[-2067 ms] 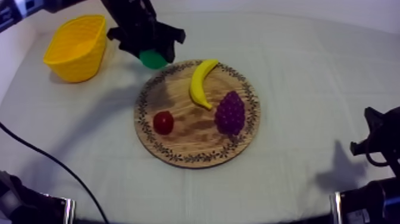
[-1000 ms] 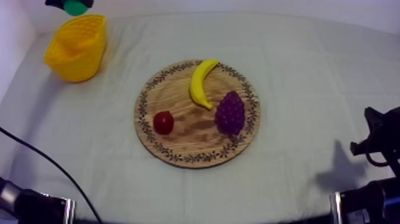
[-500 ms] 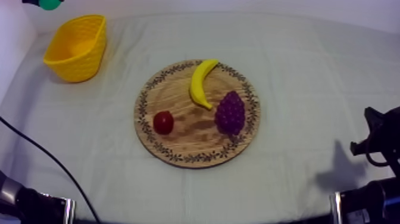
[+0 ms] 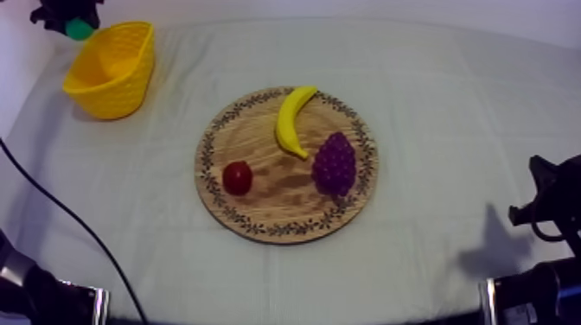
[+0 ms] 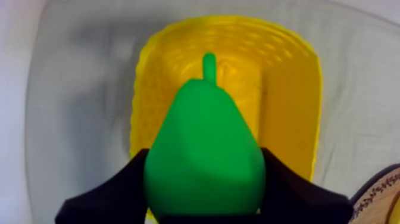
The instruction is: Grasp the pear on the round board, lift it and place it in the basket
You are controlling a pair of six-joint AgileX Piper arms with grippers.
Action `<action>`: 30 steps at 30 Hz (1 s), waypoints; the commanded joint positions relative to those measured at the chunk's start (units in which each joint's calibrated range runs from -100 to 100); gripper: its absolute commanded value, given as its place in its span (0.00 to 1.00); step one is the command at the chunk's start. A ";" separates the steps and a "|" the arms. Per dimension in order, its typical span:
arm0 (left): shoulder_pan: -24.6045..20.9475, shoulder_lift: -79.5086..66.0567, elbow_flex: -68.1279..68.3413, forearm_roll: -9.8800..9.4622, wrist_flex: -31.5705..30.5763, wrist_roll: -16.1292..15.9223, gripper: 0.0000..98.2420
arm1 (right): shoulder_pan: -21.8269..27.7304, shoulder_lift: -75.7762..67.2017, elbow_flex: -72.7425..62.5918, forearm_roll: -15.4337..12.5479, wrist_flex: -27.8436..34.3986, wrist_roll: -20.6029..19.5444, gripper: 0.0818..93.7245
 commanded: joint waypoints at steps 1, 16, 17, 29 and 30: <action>-0.01 1.44 0.12 0.07 -0.46 -0.05 0.38 | -0.02 0.00 -0.02 0.00 -0.07 -0.02 0.00; 0.16 6.05 3.02 0.57 -3.54 -0.26 0.39 | -0.09 0.00 -0.02 0.00 -0.07 -0.02 0.00; 0.19 6.18 3.09 0.58 -3.61 -0.28 0.39 | -0.09 0.00 -0.02 0.00 -0.07 -0.02 0.00; 0.56 8.34 4.32 1.95 -4.59 -0.19 0.49 | -0.09 0.00 -0.02 0.00 -0.07 -0.02 0.00; 0.53 8.49 4.31 2.06 -4.61 0.03 0.52 | -0.09 0.00 -0.02 0.00 -0.07 -0.02 0.00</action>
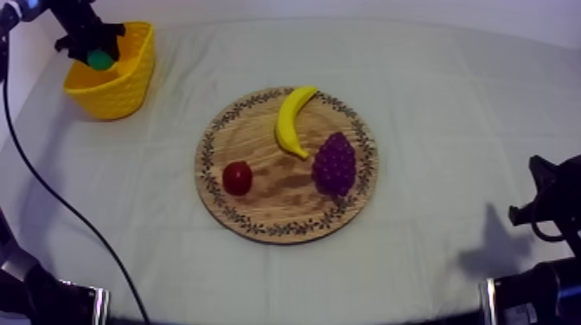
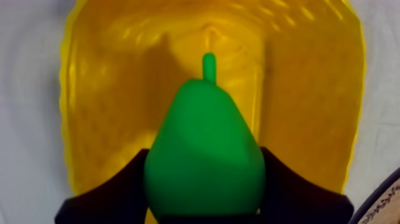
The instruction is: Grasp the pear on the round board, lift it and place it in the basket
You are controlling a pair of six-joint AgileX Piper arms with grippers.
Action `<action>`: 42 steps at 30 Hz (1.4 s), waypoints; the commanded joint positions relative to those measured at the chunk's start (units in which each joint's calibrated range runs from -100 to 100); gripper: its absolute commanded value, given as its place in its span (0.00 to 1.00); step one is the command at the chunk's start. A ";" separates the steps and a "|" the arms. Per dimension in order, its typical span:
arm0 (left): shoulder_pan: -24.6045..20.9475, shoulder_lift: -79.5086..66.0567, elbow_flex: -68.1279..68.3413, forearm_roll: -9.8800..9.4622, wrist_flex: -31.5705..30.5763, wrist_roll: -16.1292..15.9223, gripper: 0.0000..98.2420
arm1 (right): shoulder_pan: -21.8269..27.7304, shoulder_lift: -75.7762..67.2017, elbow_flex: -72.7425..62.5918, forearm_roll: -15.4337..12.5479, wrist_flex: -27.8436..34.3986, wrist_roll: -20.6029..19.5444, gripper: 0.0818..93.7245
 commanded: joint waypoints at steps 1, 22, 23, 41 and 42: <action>-0.03 0.42 -0.04 0.13 -0.03 0.37 0.55 | -0.02 0.00 -0.02 0.00 -0.07 -0.02 0.00; -0.15 0.00 1.08 1.55 0.58 -0.43 0.98 | -0.02 0.00 -0.02 0.00 -0.07 0.03 0.00; -0.17 -0.40 1.34 1.57 0.60 -0.51 0.98 | -0.02 0.00 -0.02 0.00 -0.07 0.01 0.00; 0.71 -15.61 10.43 1.79 0.90 -1.50 0.70 | -0.02 0.00 -0.02 0.00 -0.07 -0.01 0.00; 0.80 -16.58 11.14 1.79 0.77 -1.52 0.69 | -0.02 0.00 -0.02 0.00 -0.07 -0.01 0.00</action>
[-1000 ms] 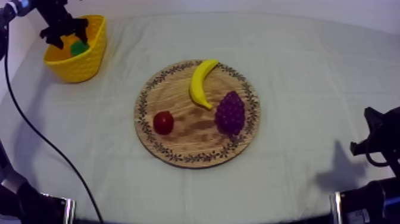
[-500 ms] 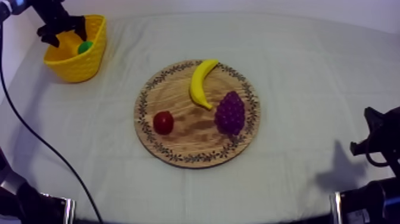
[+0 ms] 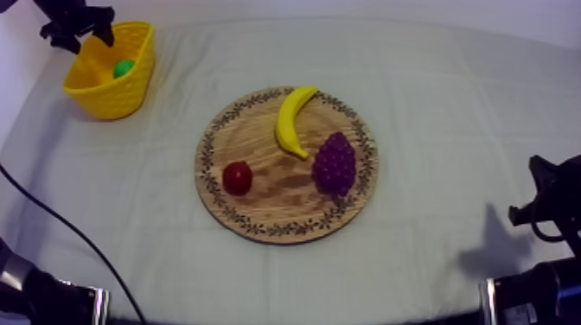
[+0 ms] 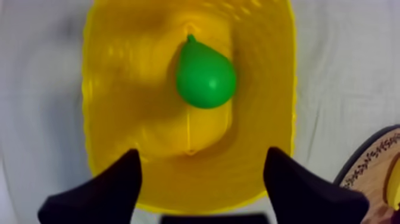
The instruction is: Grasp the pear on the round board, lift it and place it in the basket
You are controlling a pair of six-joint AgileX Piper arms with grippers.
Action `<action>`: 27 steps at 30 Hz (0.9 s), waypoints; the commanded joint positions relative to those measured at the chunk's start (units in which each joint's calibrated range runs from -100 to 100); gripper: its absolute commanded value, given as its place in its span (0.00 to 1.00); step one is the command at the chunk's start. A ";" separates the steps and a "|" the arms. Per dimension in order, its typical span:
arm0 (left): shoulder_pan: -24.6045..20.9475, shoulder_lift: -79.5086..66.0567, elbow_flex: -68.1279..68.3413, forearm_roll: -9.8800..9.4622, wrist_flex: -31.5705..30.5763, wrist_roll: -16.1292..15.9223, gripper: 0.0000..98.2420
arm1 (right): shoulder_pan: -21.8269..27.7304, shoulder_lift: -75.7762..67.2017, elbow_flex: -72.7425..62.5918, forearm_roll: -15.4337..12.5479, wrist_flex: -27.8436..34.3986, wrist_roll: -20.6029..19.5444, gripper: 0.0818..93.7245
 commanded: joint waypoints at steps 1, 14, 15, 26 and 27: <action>0.12 -2.42 1.38 0.00 -0.12 0.01 0.68 | -0.02 0.00 -0.02 0.00 0.04 0.00 0.00; 1.82 -13.64 9.91 0.84 -1.27 1.36 0.48 | -0.02 0.00 -0.02 0.00 0.04 0.00 0.00; 1.95 -14.43 10.56 0.84 -1.38 1.49 0.45 | -0.02 0.00 -0.02 0.00 0.04 0.01 0.00; 2.38 -25.55 20.74 0.78 -5.05 2.39 0.10 | -0.02 0.00 -0.02 0.00 0.04 0.00 0.00; 2.34 -26.70 21.99 0.83 -5.55 2.33 0.08 | -0.02 0.00 -0.02 0.00 0.04 -0.01 0.00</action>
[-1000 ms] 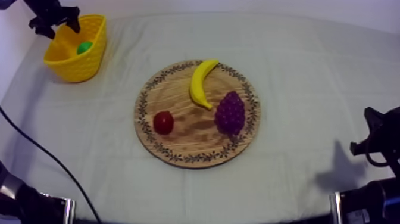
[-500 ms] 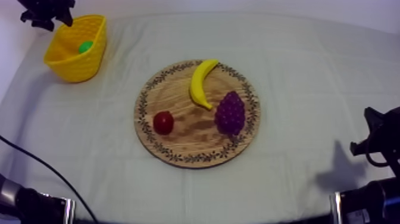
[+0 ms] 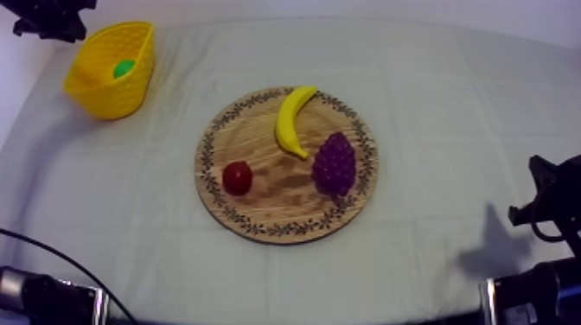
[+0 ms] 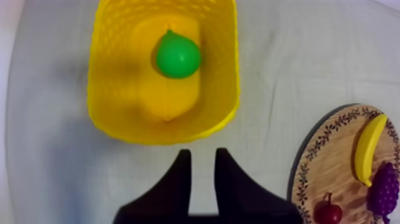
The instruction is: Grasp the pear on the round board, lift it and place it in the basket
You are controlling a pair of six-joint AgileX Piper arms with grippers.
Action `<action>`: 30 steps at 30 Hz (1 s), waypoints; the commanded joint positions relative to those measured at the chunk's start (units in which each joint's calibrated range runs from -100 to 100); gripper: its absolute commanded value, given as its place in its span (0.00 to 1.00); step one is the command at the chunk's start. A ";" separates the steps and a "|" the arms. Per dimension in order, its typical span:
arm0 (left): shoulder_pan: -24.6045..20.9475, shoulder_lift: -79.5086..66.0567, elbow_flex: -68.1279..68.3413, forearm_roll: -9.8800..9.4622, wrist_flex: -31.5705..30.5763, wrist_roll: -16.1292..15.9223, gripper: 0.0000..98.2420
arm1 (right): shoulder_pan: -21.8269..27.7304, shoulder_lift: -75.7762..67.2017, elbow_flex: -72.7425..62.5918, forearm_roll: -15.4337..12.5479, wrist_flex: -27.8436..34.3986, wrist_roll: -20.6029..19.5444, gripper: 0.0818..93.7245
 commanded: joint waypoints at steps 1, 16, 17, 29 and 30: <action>-0.12 -3.04 3.34 0.06 -1.02 0.01 0.07 | -0.02 0.00 -0.02 0.00 0.04 0.02 0.00; -0.31 -29.75 32.42 2.98 -18.10 1.57 0.02 | -0.02 0.00 -0.02 0.00 0.04 0.01 0.00; 0.15 -32.14 34.87 3.02 -20.13 2.54 0.01 | -0.02 0.00 -0.02 0.00 0.04 0.01 0.00; 3.66 -60.16 61.14 3.25 -36.87 4.37 0.00 | -0.02 0.00 -0.02 0.00 0.04 0.02 0.00; 3.58 -62.45 62.91 3.18 -37.57 4.19 0.00 | -0.02 0.00 -0.02 0.00 0.04 0.02 0.00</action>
